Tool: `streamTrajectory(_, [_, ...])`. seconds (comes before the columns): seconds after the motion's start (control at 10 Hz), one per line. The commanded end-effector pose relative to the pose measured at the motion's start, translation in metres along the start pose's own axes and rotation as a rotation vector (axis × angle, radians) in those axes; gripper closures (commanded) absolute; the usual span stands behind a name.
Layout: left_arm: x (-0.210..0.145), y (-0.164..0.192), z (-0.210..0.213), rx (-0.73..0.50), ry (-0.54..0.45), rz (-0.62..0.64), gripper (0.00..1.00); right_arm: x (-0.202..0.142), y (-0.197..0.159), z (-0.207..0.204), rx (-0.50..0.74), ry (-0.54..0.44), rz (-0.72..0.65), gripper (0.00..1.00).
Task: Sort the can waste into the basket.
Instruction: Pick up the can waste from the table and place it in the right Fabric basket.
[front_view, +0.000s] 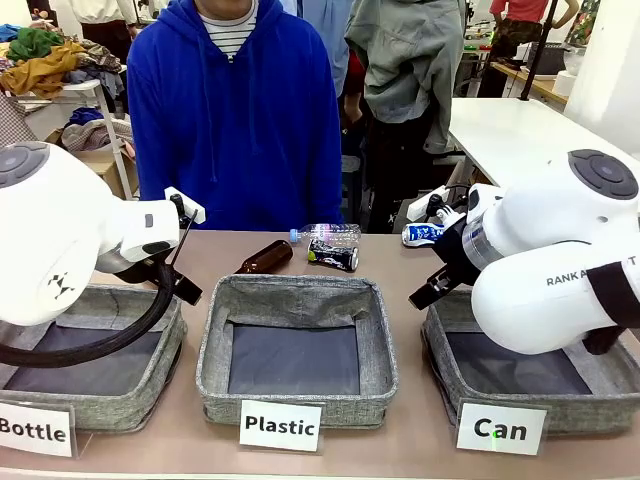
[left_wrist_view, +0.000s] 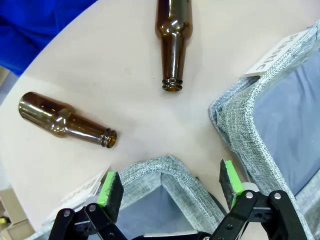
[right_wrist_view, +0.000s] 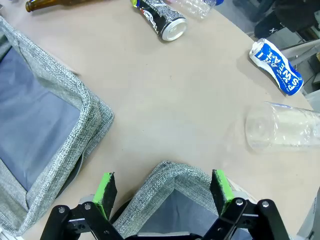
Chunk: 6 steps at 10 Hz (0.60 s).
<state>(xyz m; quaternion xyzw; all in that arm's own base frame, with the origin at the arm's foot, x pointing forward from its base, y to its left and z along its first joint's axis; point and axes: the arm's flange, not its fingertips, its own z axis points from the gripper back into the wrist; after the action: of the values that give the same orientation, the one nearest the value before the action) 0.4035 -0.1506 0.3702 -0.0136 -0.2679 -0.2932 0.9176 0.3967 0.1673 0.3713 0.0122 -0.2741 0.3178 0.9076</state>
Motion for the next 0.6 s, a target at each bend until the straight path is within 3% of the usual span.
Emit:
streamTrajectory(0.0, [0.0,0.0,0.0,0.0,0.0,0.0,0.0,0.0,0.0,0.0,0.0,0.0,-0.001,0.0])
streamTrajectory(0.3, [0.0,0.0,0.0,0.0,0.0,0.0,0.0,0.0,0.0,0.0,0.0,0.0,0.0,0.0])
streamTrajectory(0.4, [0.0,0.0,0.0,0.0,0.0,0.0,0.0,0.005,0.001,-0.003,0.09,0.066,0.005,0.0])
streamTrajectory(0.5, [-0.002,0.0,0.03,-0.114,-0.042,-0.01,0.0,0.009,0.009,0.022,0.232,0.001,0.0,0.0])
